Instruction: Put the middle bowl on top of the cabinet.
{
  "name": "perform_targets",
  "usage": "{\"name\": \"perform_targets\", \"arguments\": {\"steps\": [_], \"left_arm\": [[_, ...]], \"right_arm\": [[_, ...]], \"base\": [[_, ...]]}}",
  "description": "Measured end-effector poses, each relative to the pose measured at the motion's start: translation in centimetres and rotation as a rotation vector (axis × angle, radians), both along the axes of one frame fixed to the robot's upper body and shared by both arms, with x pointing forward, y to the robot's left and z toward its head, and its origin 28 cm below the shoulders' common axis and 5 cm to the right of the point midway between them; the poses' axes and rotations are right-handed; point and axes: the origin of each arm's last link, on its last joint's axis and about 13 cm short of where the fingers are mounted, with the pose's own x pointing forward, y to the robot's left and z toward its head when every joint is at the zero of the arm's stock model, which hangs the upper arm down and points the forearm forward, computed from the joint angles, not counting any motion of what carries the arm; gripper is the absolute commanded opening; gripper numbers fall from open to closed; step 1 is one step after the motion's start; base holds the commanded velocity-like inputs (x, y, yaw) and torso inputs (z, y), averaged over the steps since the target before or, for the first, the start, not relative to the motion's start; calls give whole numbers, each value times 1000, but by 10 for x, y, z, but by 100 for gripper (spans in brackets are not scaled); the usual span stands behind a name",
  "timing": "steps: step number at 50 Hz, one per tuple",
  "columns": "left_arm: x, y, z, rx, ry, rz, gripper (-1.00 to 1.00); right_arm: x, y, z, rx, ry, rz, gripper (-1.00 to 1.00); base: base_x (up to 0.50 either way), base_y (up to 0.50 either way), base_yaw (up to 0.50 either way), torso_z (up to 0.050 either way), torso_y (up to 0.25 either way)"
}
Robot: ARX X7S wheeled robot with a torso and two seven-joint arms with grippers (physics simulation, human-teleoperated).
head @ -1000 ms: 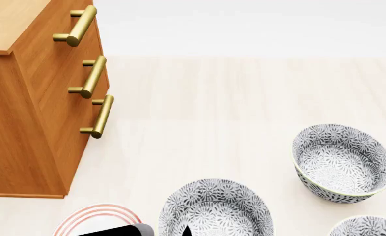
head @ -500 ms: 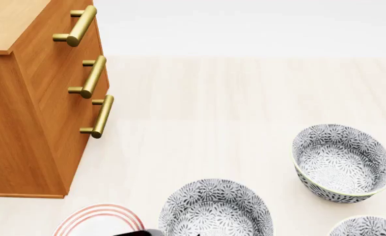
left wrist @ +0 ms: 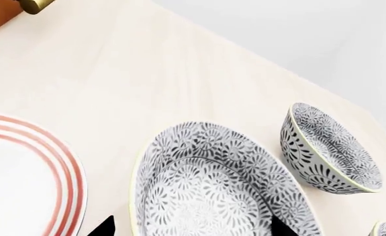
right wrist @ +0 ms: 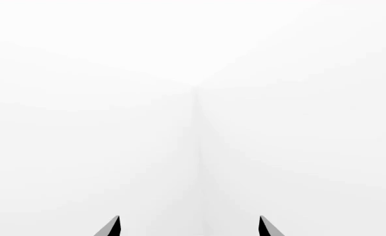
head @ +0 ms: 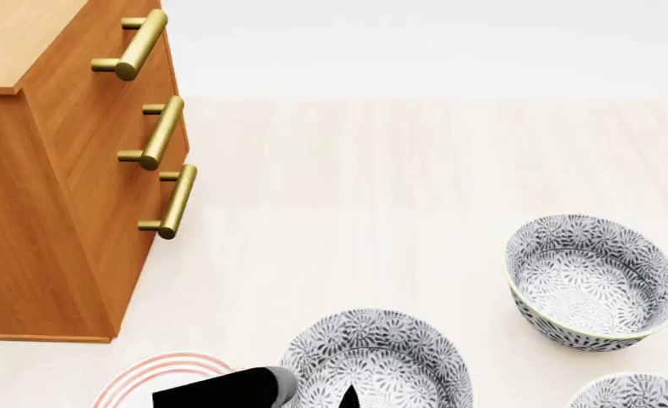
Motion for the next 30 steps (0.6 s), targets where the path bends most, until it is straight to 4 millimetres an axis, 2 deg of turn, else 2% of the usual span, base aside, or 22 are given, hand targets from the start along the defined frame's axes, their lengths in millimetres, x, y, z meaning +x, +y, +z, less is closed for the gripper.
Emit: {"name": "perform_targets", "arguments": {"steps": [13,30], "left_arm": [[10,-3,-6,-13,20,9,100],[14,-5,-18,-13,42,7,100]], "right_arm": [[-3,0,2,-1,-7,-1,100],[-8,0,5,-6,-21,-5,100]], "base": [[0,0,0,0,0],[0,0,0,0,0]]}}
